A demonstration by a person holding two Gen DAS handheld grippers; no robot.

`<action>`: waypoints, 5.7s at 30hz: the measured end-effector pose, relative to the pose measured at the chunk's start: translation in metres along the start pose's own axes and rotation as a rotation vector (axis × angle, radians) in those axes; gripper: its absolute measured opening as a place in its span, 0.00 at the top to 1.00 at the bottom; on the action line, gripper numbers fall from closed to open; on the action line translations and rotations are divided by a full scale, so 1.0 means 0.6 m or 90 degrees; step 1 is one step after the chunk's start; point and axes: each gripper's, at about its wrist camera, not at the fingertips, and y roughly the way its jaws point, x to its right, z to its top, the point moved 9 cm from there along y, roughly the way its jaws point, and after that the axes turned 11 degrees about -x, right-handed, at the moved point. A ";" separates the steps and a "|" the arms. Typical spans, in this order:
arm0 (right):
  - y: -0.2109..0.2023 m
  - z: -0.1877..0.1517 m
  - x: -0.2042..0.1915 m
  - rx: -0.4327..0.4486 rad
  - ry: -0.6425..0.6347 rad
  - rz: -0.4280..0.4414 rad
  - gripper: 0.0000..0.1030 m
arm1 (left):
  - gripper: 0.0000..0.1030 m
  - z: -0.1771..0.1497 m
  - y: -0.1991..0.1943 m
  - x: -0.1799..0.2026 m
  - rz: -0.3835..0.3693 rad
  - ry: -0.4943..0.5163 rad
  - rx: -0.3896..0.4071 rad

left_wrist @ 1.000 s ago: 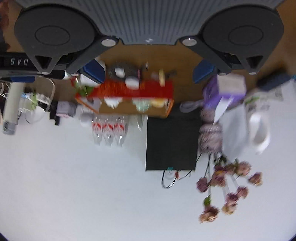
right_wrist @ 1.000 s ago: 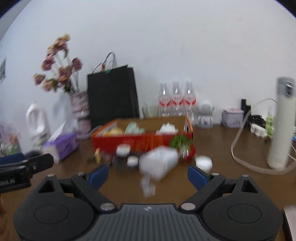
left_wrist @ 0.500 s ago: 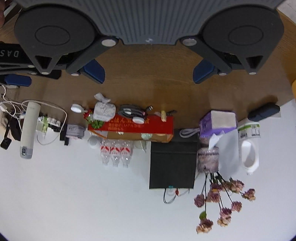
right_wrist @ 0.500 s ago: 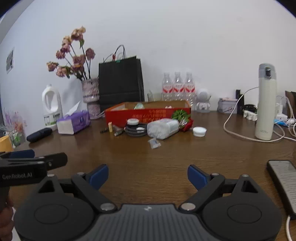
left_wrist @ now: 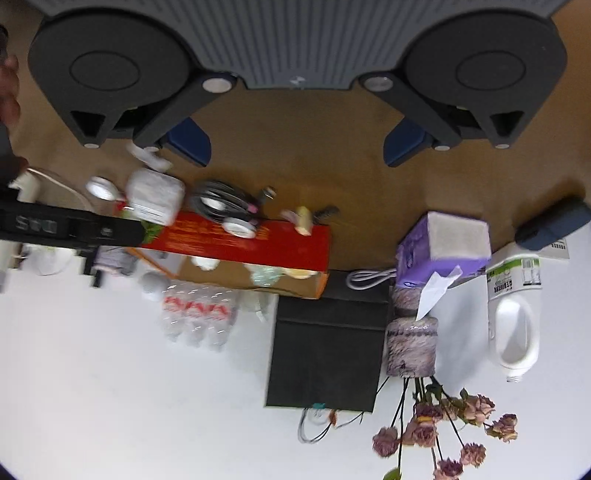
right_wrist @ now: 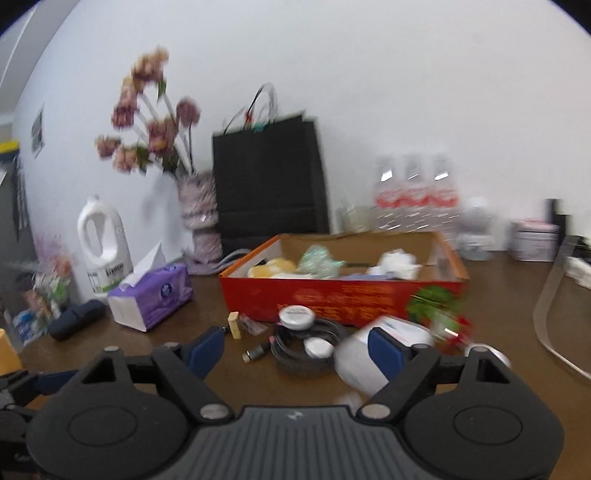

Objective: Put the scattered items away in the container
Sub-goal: 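Grasp the white round puck with the right gripper while the left grasps the black braided cable, then lift the puck and cable with both grippers and carry them over the box, then open both grippers to drop the puck and cable into the box, then move both grippers back from the box toward the remaining items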

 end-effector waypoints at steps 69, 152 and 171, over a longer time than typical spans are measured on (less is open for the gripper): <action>-0.160 -0.249 -0.021 -0.148 -0.057 -0.028 0.46 | 0.71 -0.135 -0.043 0.060 -0.056 0.173 -0.196; 0.186 0.254 0.230 -0.169 0.150 -0.059 0.33 | 0.10 0.397 0.271 0.107 0.074 0.093 -0.028; -0.215 -0.122 0.015 0.112 0.024 -0.119 0.16 | 0.00 -0.004 -0.146 0.055 0.040 0.065 0.191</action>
